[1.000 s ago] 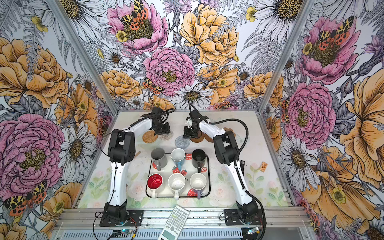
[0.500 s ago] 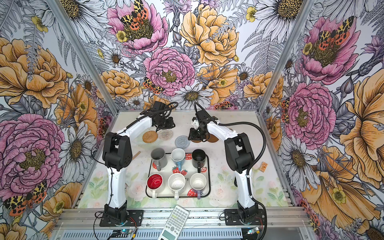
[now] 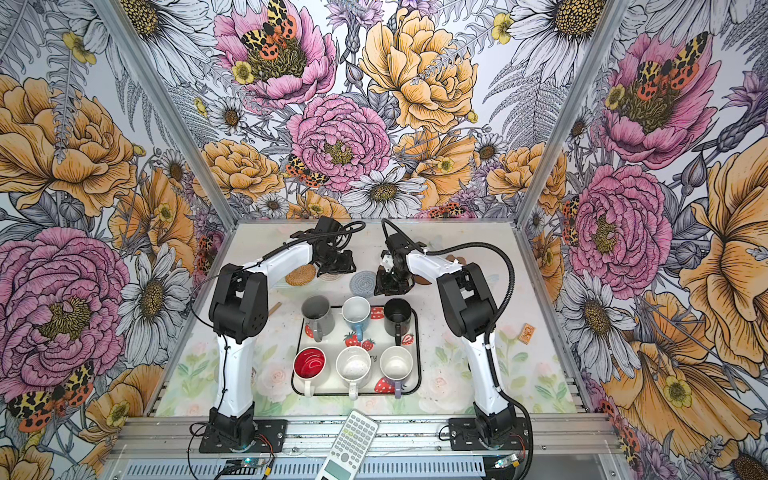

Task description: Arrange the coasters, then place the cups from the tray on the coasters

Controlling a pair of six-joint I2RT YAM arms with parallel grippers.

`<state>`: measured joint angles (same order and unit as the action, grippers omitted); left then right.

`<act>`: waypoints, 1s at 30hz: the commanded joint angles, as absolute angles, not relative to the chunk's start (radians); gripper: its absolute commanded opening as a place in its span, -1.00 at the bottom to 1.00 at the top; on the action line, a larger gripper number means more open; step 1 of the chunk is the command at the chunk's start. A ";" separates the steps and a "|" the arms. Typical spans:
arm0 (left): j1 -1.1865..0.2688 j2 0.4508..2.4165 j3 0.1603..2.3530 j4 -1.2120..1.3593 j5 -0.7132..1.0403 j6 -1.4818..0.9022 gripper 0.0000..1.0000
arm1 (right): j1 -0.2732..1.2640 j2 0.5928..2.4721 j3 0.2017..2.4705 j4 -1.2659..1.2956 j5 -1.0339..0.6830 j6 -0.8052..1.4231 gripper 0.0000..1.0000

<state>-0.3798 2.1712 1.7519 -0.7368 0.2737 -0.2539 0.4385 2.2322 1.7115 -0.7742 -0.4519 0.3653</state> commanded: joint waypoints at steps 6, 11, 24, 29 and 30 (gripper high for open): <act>-0.388 2.214 1.725 -0.729 0.306 -0.245 -0.41 | 0.445 2.316 1.789 -0.762 -0.488 0.380 -0.19; -0.387 2.241 1.729 -0.727 0.314 -0.247 -0.41 | 0.445 2.372 1.855 -0.759 -0.511 0.405 -0.52; -0.370 2.314 1.783 -0.706 0.353 -0.278 -0.45 | 0.437 2.478 2.064 -0.758 -0.504 0.479 -0.80; -0.369 2.353 1.820 -0.683 0.359 -0.308 -0.49 | 0.434 2.516 2.156 -0.757 -0.508 0.499 -0.84; -0.369 2.362 1.829 -0.677 0.360 -0.316 -0.49 | 0.433 2.524 2.175 -0.758 -0.509 0.505 -0.84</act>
<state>-0.3595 2.2955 1.8130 -0.7277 0.3248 -0.2871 0.4194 2.4924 2.1128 -0.7971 -0.4896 0.4812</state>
